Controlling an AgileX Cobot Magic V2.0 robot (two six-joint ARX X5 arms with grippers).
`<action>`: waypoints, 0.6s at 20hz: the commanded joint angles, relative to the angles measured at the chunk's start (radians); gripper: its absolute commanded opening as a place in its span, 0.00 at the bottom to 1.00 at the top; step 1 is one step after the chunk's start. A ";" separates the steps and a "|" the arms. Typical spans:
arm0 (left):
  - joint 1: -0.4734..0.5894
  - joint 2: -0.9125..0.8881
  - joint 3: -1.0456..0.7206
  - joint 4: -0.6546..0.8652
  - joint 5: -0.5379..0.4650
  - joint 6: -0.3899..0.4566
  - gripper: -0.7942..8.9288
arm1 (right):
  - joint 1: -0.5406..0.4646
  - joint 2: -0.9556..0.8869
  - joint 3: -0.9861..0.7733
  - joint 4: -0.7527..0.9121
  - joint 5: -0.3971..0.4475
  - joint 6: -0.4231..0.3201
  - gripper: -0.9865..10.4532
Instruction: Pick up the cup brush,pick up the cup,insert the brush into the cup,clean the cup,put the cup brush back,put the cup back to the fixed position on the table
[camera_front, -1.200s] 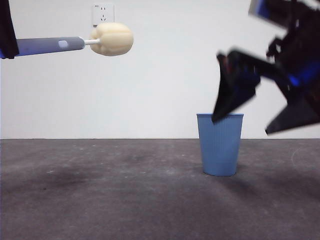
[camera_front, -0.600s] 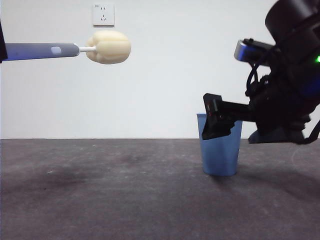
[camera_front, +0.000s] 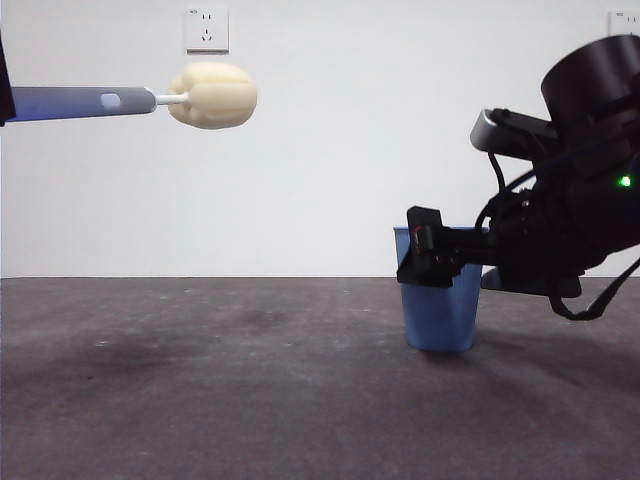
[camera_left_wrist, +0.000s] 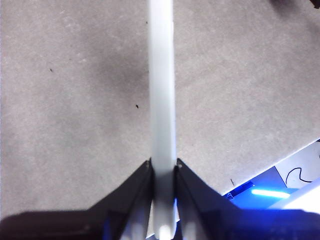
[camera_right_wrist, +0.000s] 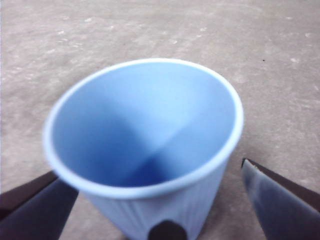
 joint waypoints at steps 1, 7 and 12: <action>-0.002 -0.002 -0.002 0.008 -0.002 -0.014 0.07 | -0.004 0.033 -0.006 0.032 -0.002 -0.010 0.60; -0.001 -0.002 -0.002 0.011 -0.002 -0.013 0.07 | -0.005 0.082 0.005 0.111 -0.027 -0.016 0.47; -0.001 -0.002 -0.002 0.011 -0.002 -0.013 0.07 | -0.004 0.082 0.005 0.114 -0.029 -0.017 0.18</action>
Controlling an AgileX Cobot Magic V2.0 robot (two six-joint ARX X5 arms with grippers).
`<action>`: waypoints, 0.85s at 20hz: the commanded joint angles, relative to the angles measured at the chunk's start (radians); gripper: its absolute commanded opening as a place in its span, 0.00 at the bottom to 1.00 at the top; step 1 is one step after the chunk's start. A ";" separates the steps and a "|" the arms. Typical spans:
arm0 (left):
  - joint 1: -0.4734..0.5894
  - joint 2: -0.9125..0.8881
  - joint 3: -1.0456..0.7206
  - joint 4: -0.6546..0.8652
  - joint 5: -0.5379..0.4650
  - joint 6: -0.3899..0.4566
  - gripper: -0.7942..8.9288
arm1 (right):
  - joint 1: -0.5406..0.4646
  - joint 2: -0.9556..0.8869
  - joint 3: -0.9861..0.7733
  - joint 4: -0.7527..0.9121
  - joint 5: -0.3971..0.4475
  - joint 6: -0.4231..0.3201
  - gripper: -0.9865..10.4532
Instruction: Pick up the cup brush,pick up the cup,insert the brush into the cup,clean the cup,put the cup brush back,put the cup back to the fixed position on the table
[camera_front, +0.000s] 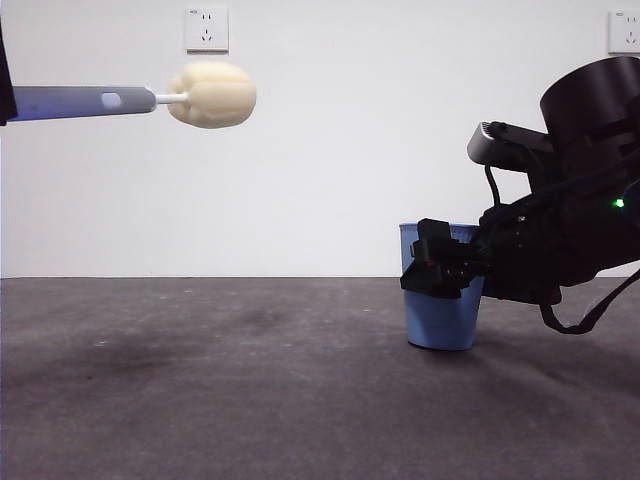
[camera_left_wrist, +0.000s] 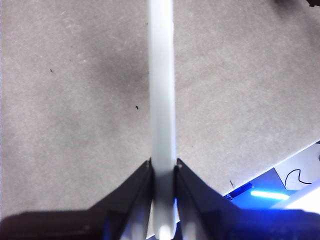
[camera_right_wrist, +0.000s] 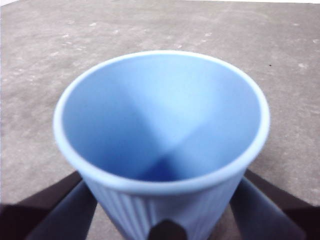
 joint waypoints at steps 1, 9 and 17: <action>-0.001 -0.002 -0.002 0.007 -0.002 -0.005 0.07 | 0.000 0.009 0.002 0.007 -0.002 -0.006 0.12; -0.001 0.001 -0.002 0.001 -0.002 0.128 0.07 | 0.088 -0.254 0.018 -0.282 0.008 -0.053 0.07; -0.001 0.056 -0.002 -0.014 0.006 0.343 0.07 | 0.151 -0.540 0.202 -1.182 0.090 -0.257 0.07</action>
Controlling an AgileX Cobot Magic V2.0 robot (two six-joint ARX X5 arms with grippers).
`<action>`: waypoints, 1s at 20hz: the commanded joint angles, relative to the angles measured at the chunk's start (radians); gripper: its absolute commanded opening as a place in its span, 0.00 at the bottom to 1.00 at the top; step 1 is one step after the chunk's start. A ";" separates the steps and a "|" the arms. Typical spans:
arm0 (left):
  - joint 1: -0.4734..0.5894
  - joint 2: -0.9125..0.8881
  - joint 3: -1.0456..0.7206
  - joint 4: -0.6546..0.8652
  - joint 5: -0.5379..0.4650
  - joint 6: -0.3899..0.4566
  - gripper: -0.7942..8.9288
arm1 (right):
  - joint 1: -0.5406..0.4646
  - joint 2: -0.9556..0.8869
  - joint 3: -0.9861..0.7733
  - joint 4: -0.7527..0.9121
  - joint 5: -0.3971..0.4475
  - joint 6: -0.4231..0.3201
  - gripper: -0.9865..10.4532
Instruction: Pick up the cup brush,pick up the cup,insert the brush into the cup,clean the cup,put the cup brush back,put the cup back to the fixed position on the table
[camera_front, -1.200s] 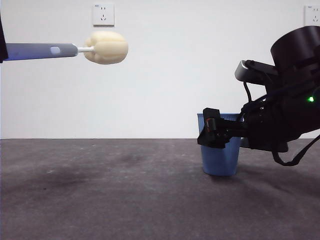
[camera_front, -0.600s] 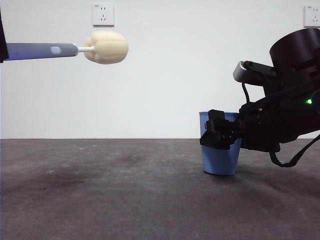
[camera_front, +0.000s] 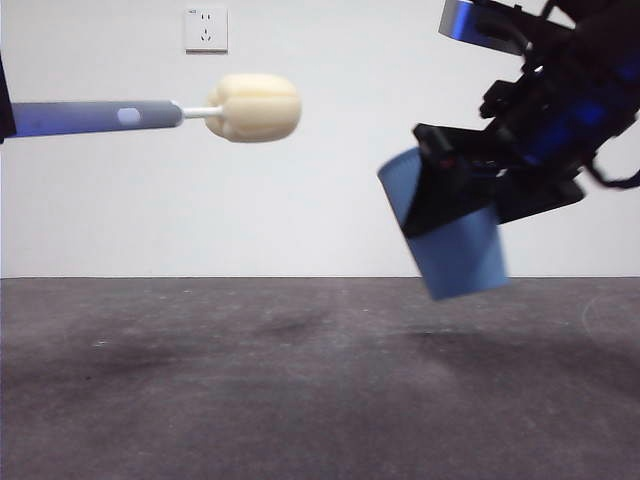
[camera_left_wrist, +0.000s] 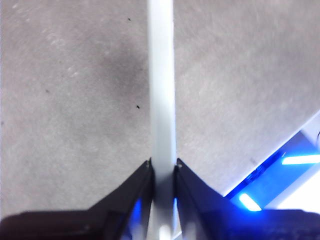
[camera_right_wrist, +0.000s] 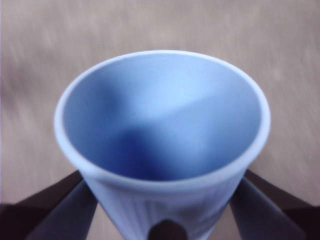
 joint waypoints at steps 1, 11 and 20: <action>-0.001 0.021 -0.002 -0.013 0.004 0.105 0.07 | 0.013 -0.006 0.063 -0.225 0.045 -0.111 0.07; -0.061 0.111 -0.002 -0.070 0.117 0.280 0.07 | 0.189 -0.005 0.184 -0.515 0.398 -0.543 0.07; -0.166 0.128 -0.002 -0.086 0.127 0.274 0.07 | 0.330 0.011 0.184 -0.532 0.541 -0.717 0.07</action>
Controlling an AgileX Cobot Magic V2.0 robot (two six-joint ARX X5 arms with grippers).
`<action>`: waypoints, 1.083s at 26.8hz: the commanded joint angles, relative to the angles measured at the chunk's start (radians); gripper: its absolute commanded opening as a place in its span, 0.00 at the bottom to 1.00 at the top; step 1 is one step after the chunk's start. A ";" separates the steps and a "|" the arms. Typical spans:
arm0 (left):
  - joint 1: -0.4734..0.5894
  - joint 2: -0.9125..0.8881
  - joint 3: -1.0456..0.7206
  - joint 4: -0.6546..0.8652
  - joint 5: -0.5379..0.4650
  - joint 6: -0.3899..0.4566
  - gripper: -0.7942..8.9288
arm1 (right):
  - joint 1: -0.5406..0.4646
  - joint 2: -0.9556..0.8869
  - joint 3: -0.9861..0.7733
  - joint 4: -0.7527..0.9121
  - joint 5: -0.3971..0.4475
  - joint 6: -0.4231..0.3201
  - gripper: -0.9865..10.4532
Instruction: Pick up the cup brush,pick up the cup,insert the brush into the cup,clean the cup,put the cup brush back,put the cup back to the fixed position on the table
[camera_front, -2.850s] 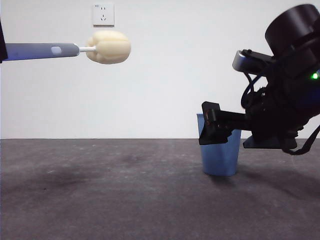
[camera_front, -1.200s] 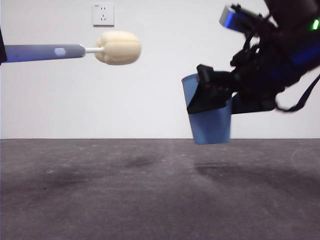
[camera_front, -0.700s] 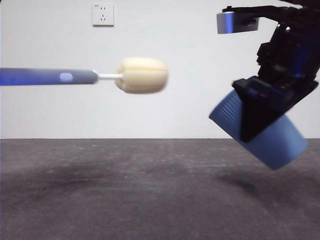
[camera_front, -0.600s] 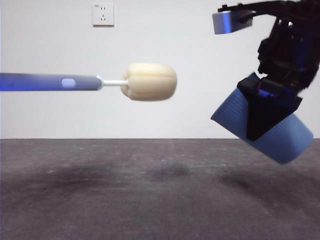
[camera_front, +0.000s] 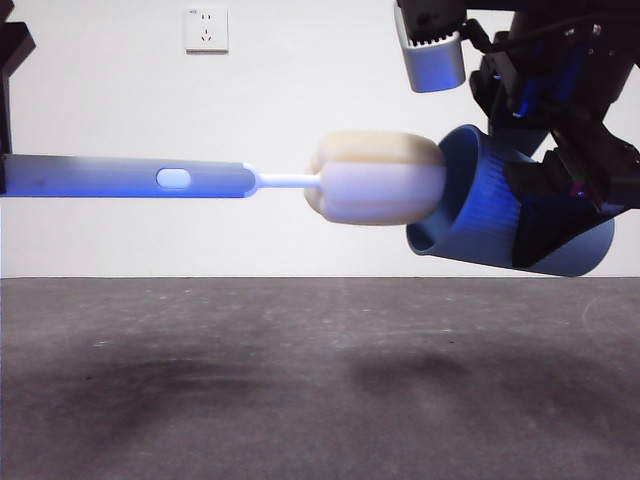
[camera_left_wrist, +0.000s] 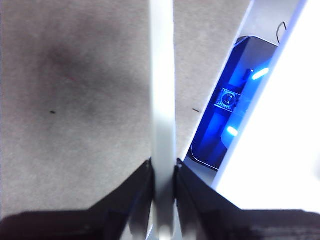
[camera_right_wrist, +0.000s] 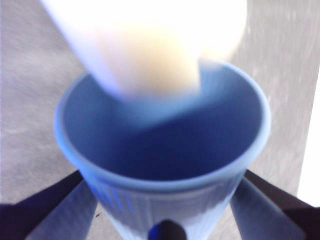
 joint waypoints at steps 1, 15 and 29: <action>-0.017 0.021 -0.002 -0.001 0.013 0.000 0.07 | 0.033 0.004 0.001 0.009 0.022 -0.027 0.07; -0.115 0.153 -0.002 0.173 0.071 -0.146 0.07 | 0.220 0.087 0.001 0.006 0.047 -0.040 0.07; -0.117 0.153 -0.002 0.136 -0.021 -0.182 0.07 | 0.215 0.106 0.001 -0.010 0.145 -0.006 0.07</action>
